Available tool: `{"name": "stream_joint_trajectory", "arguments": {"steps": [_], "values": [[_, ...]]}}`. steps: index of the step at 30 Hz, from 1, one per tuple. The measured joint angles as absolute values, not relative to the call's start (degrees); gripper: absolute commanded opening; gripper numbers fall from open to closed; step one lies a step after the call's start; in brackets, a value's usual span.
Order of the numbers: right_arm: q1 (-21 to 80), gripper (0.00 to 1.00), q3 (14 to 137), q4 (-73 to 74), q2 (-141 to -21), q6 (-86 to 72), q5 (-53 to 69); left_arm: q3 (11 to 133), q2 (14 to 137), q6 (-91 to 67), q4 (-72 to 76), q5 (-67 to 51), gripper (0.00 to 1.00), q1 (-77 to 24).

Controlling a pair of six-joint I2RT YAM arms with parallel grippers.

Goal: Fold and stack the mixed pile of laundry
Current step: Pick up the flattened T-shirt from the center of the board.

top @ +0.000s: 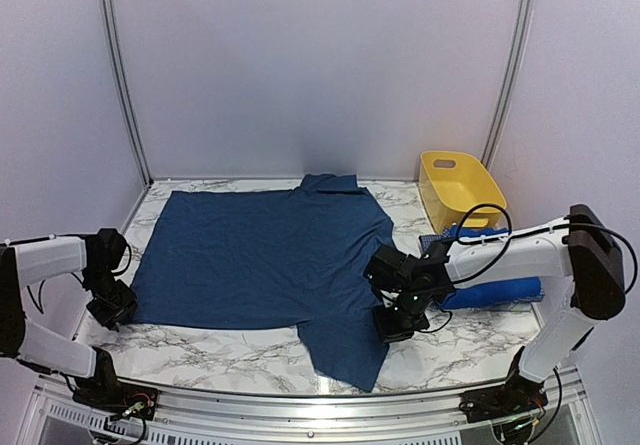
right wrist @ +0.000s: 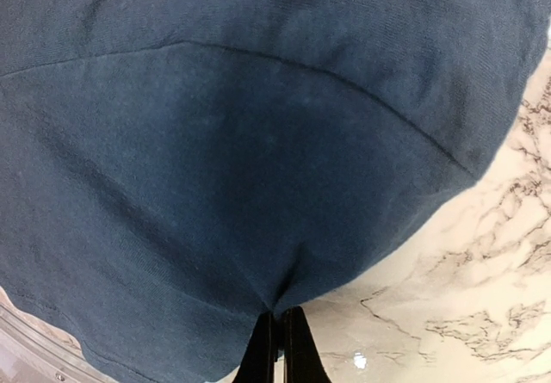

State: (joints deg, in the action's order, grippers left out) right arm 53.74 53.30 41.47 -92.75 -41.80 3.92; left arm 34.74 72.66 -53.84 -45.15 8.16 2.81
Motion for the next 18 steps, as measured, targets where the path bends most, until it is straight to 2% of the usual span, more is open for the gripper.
{"name": "stream_joint_trajectory", "arguments": {"steps": [5,6,13,18], "values": [[53.7,0.00,53.3,41.6,-92.2,-41.8,3.9,34.5,74.0,-52.5,-42.3,7.4,0.02,3.1],[53.7,0.00,53.3,41.7,-91.9,-41.8,3.9,34.5,73.9,-52.3,-41.9,7.1,0.00,3.1],[53.7,0.00,53.3,42.9,-88.6,-41.8,4.1,35.1,67.4,-52.3,-45.3,5.5,0.00,3.1],[53.5,0.00,53.5,44.2,-86.6,-42.2,4.6,39.9,63.7,-52.5,-49.3,5.2,0.00,3.1]]}}
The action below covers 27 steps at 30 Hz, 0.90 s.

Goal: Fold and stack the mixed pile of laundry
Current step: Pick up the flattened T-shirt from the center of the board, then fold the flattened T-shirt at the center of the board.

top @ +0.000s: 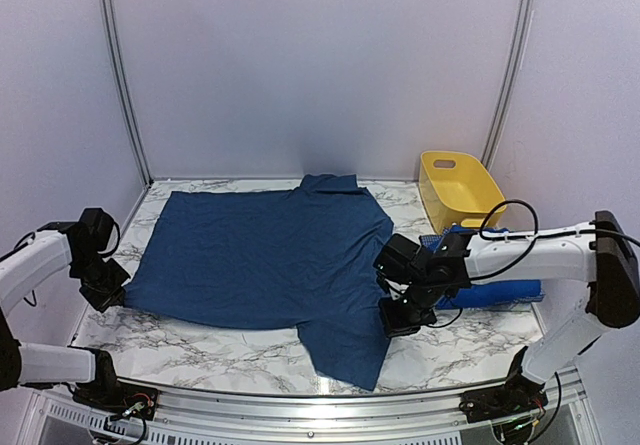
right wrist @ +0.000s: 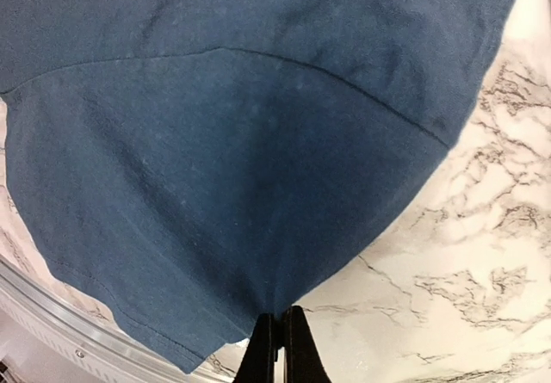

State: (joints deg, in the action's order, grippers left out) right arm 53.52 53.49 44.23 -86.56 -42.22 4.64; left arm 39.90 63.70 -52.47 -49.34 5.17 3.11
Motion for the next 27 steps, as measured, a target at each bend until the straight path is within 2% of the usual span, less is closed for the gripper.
{"name": "stream_joint_trajectory", "arguments": {"steps": [13,27], "values": [[44.0,0.00,61.4,46.9,-85.5,-40.2,5.0,51.9,71.8,-50.8,-51.2,4.9,0.00,3.1],[35.8,0.00,77.8,49.0,-95.8,-33.6,5.9,63.2,84.3,-47.8,-49.0,3.3,0.00,3.1]]}}
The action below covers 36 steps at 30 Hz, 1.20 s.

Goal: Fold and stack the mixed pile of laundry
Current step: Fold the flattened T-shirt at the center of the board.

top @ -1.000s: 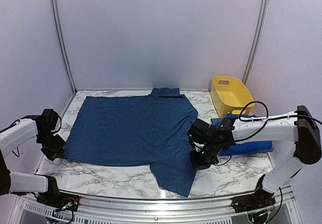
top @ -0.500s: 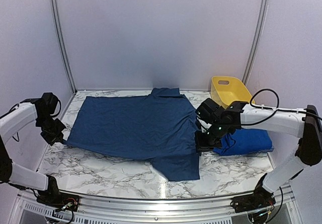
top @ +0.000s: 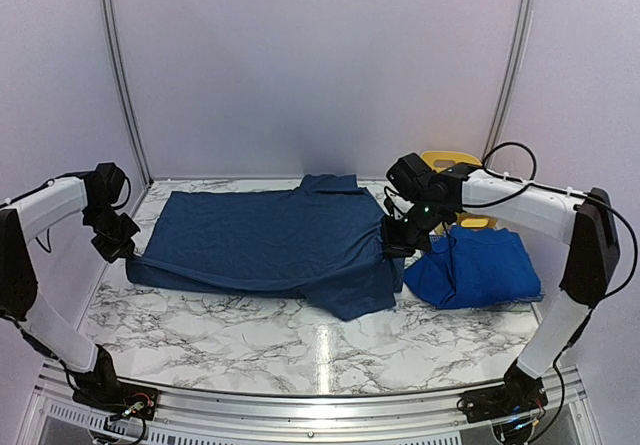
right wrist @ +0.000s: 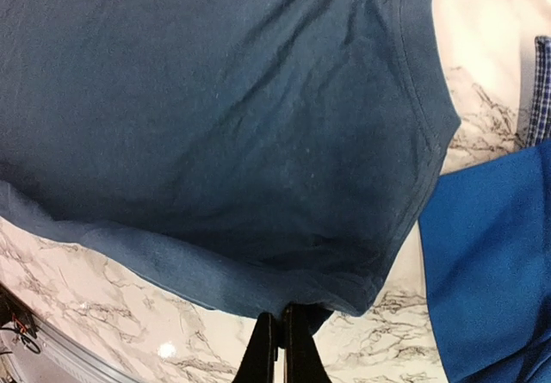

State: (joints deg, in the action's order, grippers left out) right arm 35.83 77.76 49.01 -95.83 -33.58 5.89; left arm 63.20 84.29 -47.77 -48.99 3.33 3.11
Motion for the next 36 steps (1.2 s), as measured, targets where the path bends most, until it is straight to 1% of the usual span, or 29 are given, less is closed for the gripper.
{"name": "stream_joint_trajectory", "arguments": {"steps": [14,25,36], "values": [[31.6,0.00,90.2,52.4,-106.5,-29.6,6.6,68.1,93.3,-47.0,-46.0,2.9,0.00,3.1],[29.8,0.00,93.8,53.4,-110.1,-28.0,8.3,73.2,98.2,-46.6,-44.2,2.4,0.00,3.1],[28.9,0.00,98.0,53.9,-114.3,-26.7,9.4,74.6,101.7,-46.0,-43.6,2.4,0.00,3.1]]}}
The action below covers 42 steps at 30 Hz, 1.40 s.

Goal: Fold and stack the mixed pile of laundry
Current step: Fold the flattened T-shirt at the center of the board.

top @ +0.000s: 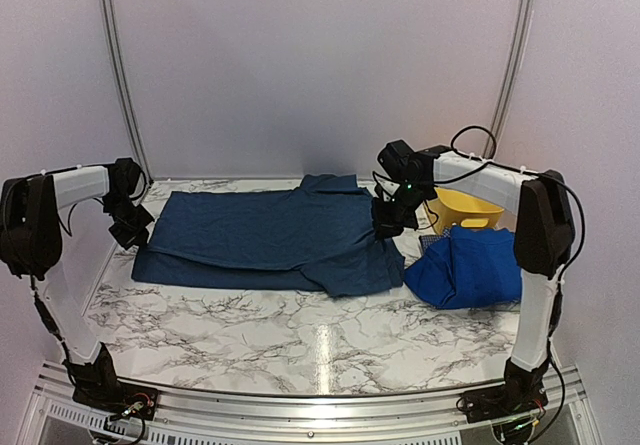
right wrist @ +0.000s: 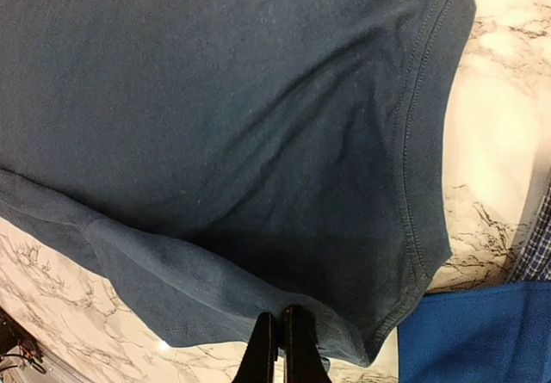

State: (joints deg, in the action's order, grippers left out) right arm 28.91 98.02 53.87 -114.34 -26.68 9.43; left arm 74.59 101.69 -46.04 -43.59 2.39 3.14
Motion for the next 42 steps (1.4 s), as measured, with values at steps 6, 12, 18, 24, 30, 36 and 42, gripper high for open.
{"name": "stream_joint_trajectory", "arguments": {"steps": [6,12,18,24,30,36,42], "values": [[28.7,0.00,99.3,54.2,-115.9,-26.2,9.9,75.7,103.5,-46.0,-43.5,2.4,0.00,3.1],[28.4,0.00,102.6,54.4,-118.4,-25.4,10.0,76.9,104.5,-45.9,-43.4,2.4,0.00,3.4],[28.1,0.00,104.4,54.9,-120.7,-24.8,10.1,77.1,105.9,-45.9,-43.1,2.4,0.00,3.6],[27.5,0.00,106.0,55.4,-122.8,-23.8,10.2,77.1,107.0,-45.8,-43.1,2.4,0.00,3.9],[27.0,0.00,107.6,56.1,-124.1,-23.3,10.2,77.1,107.2,-45.8,-43.1,2.5,0.00,4.4],[26.7,0.00,110.1,56.2,-125.5,-22.6,10.3,77.0,108.0,-45.8,-42.6,2.6,0.00,4.4],[26.7,0.42,110.9,56.8,-127.0,-22.0,11.2,77.1,108.5,-44.3,-42.2,2.6,0.62,4.5]]}}
